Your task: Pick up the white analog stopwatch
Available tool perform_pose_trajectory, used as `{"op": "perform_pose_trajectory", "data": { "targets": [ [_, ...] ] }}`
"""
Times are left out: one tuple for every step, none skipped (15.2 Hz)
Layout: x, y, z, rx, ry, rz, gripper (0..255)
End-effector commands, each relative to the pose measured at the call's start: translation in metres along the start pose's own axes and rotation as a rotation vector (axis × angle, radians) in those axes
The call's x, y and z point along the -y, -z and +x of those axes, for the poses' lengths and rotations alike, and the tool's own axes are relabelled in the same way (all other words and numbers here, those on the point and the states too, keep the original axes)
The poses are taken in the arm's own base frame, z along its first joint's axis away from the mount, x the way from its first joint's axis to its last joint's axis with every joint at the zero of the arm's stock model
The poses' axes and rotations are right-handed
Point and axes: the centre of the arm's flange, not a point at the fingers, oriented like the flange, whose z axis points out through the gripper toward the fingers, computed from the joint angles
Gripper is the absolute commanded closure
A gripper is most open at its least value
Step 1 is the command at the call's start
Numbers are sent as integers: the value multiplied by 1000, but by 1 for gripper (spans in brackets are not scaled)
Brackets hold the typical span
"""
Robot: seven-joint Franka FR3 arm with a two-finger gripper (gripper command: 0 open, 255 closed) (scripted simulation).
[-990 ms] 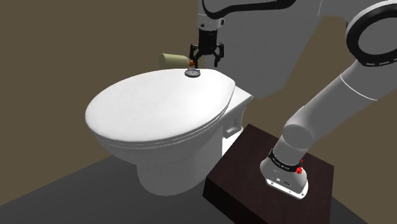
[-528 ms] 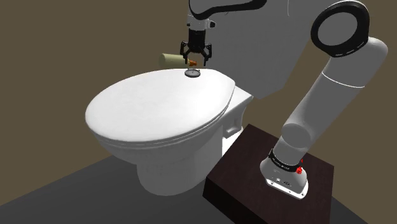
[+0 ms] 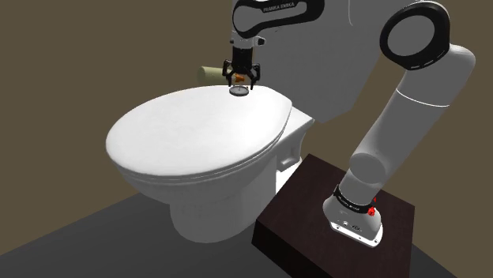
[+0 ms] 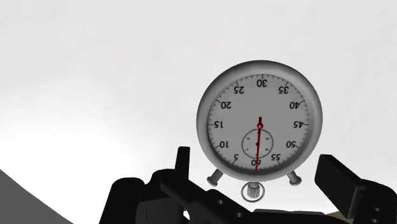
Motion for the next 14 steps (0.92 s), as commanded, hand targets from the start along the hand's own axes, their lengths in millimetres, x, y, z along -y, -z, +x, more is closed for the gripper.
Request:
{"op": "perform_pose_trajectory", "data": {
  "targets": [
    [0,-4,0,0,0,1,0],
    [-1,-4,1,0,0,1,255],
    [-1,-4,1,0,0,0,255],
    [-1,-4,1,0,0,1,255],
    [-1,-4,1,0,0,1,255],
    [-1,-4,1,0,0,1,255],
    [-1,-4,1,0,0,1,255],
    [-1,-4,0,0,0,0,255],
    [-1,-4,1,0,0,1,255],
    [-2,-4,1,0,0,0,255],
    [0,-4,0,0,0,1,255],
    [0,1,0,0,0,1,255],
    [0,7,0,0,0,1,255],
    [0,12,0,0,0,1,255]
  ]
}}
